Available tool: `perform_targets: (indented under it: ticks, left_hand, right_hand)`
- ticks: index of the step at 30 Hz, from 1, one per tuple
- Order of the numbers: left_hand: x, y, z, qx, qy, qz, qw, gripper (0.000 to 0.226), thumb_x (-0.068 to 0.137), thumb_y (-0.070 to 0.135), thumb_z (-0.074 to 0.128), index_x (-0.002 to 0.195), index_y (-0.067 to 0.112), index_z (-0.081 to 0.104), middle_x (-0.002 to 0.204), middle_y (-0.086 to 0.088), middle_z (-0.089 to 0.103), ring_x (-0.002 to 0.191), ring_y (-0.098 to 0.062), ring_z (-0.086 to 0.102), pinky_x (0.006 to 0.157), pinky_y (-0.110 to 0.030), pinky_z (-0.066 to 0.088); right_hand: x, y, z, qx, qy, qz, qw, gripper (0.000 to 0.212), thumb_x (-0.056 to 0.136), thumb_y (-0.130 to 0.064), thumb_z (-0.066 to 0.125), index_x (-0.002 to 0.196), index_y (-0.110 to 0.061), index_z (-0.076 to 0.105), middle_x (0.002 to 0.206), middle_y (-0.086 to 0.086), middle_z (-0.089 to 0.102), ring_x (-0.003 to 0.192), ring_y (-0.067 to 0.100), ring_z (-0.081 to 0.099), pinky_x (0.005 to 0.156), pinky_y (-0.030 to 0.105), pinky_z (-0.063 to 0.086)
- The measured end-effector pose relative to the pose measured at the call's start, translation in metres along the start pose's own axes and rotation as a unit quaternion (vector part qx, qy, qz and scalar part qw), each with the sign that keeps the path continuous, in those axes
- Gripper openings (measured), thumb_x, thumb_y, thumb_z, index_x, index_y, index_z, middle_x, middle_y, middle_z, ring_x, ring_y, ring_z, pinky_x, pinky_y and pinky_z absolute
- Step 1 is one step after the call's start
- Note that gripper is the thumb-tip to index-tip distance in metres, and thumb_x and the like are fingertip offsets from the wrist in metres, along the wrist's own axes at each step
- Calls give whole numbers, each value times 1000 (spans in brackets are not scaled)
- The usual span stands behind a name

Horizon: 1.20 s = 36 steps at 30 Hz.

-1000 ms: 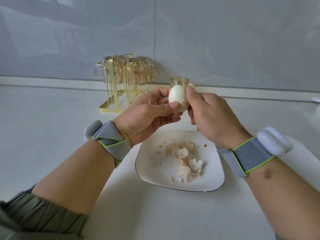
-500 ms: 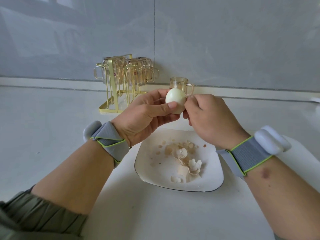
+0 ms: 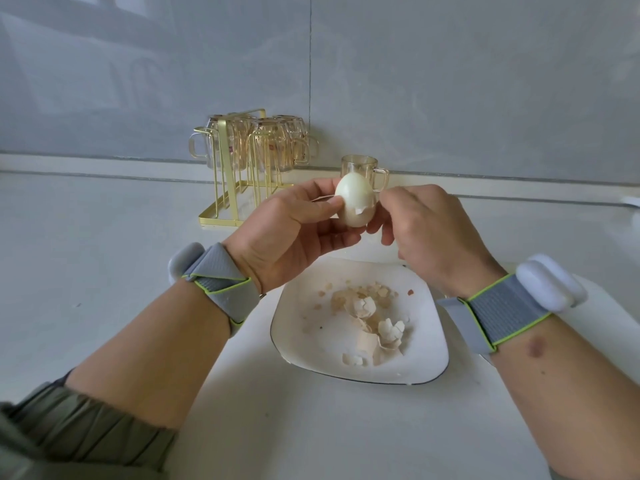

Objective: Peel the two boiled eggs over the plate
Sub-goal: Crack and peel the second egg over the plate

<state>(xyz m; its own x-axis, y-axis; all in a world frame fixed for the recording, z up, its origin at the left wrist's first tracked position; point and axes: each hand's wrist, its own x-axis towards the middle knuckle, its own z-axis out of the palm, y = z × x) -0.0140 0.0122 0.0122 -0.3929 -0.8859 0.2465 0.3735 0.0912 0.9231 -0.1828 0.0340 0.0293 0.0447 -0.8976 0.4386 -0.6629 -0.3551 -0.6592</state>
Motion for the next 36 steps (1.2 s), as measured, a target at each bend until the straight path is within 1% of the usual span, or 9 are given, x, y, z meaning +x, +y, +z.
perform_targets:
  ticks: [4, 8, 12, 18, 23, 26, 29, 33, 36]
  left_hand:
    - [1, -1, -1, -16, -29, 1, 999, 25, 97, 0, 41, 104, 2, 64, 89, -14, 71, 82, -26, 69, 84, -32, 57]
    - [1, -3, 0, 2, -25, 8, 1000, 19, 92, 11, 56, 107, 0, 61, 91, -10, 72, 86, -23, 71, 89, -34, 56]
    - [1, -5, 0, 0, -16, 13, 1000, 22, 85, 6, 64, 106, 1, 58, 94, -11, 71, 88, -23, 71, 87, -34, 57]
    - [0, -4, 0, -1, -15, 14, 1000, 34, 85, 5, 61, 117, -4, 54, 101, -15, 69, 92, -26, 70, 87, -35, 57]
    - [0, -4, -2, -11, -29, 9, 999, 27, 89, 0, 55, 116, -4, 57, 105, -17, 69, 95, -28, 70, 90, -37, 55]
    - [-1, -3, 0, -22, -32, -1, 999, 33, 90, -6, 51, 122, -7, 55, 108, -21, 67, 96, -29, 69, 90, -38, 56]
    - [-1, -2, 2, -26, -21, -6, 999, 38, 88, -6, 49, 126, -8, 53, 108, -21, 66, 97, -30, 67, 91, -40, 56]
    - [-1, -1, 3, -19, 1, -4, 1000, 44, 85, 1, 56, 127, -9, 51, 106, -21, 62, 92, -28, 66, 85, -36, 57]
    - [-2, -2, 3, 6, -2, -11, 1000, 43, 85, 8, 59, 125, -8, 53, 98, -19, 65, 89, -29, 66, 82, -36, 57]
  right_hand:
    - [0, 3, 4, -15, 5, -26, 1000, 59, 102, -53, 33, 65, -15, 61, 65, 1, 65, 68, 25, 61, 69, 44, 51]
    - [1, 4, 6, -35, 18, -53, 998, 57, 104, -45, 31, 65, -12, 56, 66, 5, 63, 72, 29, 60, 68, 42, 48]
    - [1, 6, 7, -62, 26, -85, 994, 52, 105, -36, 32, 61, -15, 50, 61, 4, 59, 67, 27, 58, 60, 37, 42]
    - [1, 7, 7, -90, 37, -109, 989, 48, 104, -30, 34, 58, -22, 44, 61, 4, 59, 64, 27, 56, 59, 37, 43]
    - [4, 10, 7, -91, 37, -71, 993, 44, 100, -26, 36, 63, -10, 51, 67, 9, 64, 66, 29, 59, 61, 39, 48]
    - [5, 10, 4, -57, 48, -41, 996, 37, 95, -23, 39, 67, -4, 55, 68, 12, 64, 71, 34, 58, 61, 40, 46]
    - [5, 8, 4, -23, 51, -31, 998, 38, 97, -32, 38, 69, -9, 53, 67, 7, 63, 74, 31, 57, 63, 41, 45]
    - [0, 5, 6, -53, 41, -77, 995, 44, 99, -57, 38, 72, -24, 52, 57, -4, 54, 61, 16, 54, 54, 33, 36]
    - [-2, 3, 8, -76, 13, -106, 991, 48, 102, -52, 34, 83, -20, 65, 63, -3, 60, 66, 19, 58, 57, 37, 44]
